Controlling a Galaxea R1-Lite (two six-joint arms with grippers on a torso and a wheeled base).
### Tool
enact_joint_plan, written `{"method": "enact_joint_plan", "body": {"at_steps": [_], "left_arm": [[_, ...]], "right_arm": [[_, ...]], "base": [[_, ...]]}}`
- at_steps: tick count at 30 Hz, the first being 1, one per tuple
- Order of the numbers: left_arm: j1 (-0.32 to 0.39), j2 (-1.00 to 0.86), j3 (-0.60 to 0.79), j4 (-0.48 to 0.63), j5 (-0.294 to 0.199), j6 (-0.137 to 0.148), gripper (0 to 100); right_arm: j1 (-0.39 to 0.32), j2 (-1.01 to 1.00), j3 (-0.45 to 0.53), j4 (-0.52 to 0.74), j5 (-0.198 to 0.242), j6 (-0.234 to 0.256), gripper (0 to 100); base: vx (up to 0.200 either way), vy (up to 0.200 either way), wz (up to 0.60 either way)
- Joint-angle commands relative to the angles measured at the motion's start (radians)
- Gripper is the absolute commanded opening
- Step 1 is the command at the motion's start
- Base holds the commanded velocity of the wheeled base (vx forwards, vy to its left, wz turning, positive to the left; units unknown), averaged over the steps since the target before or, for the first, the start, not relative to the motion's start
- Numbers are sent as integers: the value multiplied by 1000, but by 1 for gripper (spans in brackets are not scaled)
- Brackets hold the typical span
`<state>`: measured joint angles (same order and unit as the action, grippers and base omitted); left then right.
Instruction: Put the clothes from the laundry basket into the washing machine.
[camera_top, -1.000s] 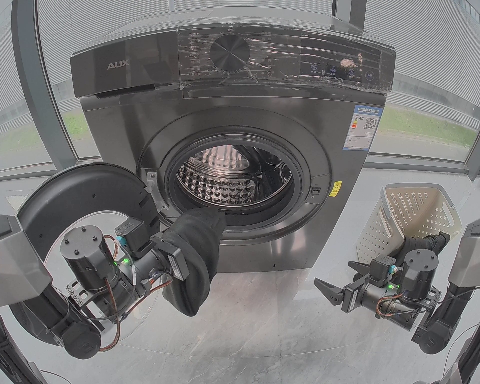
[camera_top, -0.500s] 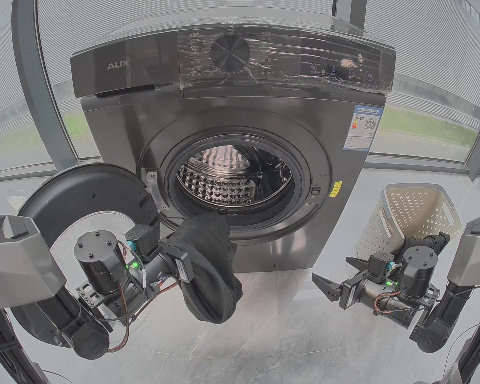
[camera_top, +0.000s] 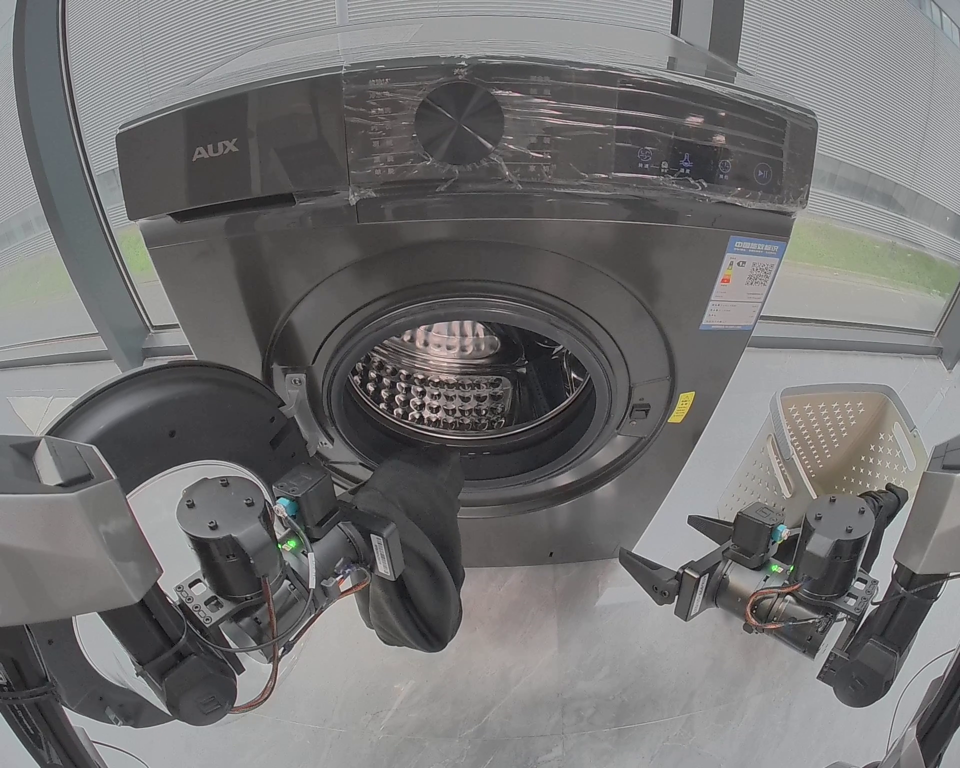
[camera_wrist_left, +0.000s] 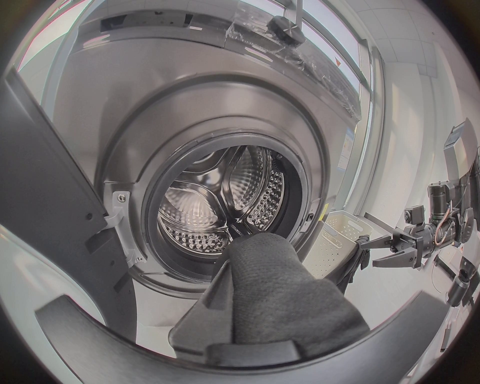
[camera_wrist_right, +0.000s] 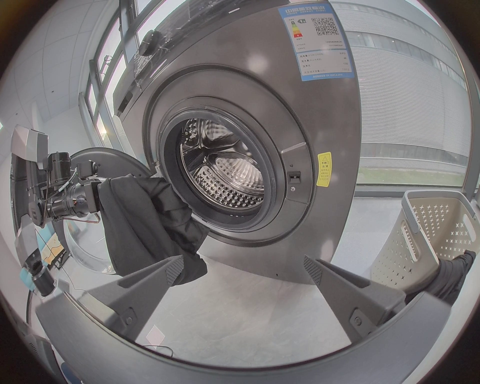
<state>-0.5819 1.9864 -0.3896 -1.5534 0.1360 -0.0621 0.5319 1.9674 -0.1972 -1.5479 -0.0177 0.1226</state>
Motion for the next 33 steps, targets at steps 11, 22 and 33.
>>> {"method": "enact_joint_plan", "body": {"at_steps": [11, 22, 33], "left_arm": [[-15, 19, 1, -4, 7, -1, 0], [-18, 25, -2, -4, 8, -4, 0], [-32, 29, -6, -5, 10, -2, 0]], "right_arm": [[3, 2, 1, -1, 1, 0, 100], [3, 1, 1, 0, 1, 0, 100], [13, -2, -4, -1, -1, -1, 100]], "base": [[0, 0, 0], [55, 0, 0], [0, 0, 0]]}}
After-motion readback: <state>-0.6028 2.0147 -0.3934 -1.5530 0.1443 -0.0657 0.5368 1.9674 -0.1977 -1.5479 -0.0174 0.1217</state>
